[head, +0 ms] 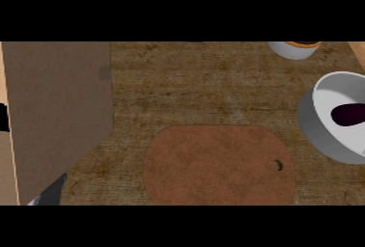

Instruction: Pick the eggplant from the cutting board and place it in the pot

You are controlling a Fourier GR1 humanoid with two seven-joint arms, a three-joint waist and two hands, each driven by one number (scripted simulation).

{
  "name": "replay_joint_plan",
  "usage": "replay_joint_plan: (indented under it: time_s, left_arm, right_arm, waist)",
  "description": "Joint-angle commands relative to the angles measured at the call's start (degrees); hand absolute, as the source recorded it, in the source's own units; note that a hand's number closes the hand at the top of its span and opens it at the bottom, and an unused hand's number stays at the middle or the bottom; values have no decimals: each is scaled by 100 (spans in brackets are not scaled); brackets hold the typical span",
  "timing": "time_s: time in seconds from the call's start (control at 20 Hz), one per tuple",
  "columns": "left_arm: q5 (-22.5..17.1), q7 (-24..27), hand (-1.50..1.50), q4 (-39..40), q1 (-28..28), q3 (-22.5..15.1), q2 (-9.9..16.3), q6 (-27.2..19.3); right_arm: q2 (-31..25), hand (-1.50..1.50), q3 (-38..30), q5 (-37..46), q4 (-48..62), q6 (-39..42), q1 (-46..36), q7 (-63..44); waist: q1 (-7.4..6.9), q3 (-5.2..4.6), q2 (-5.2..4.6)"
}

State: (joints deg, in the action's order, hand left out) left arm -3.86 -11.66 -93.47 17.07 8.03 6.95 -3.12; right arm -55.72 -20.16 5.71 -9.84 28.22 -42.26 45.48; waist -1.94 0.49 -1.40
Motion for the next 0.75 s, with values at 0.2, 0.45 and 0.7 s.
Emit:
replay_joint_plan:
  time_s: [0.2,0.45,0.7]
  left_arm:
    - [-31,257,0,-107,29,46,7,91]
    - [91,223,0,-79,50,-13,-106,12]
    - [53,126,0,-135,124,63,-105,40]
  right_arm:
    - [-394,-150,-372,-420,94,1059,199,268]
    - [-485,-150,-454,-557,-35,1231,245,93]
    - [-581,-150,-533,-659,-126,1103,328,-99]
  waist:
    - [-68,37,-49]
    - [-35,48,-66]
    - [-72,54,-93]
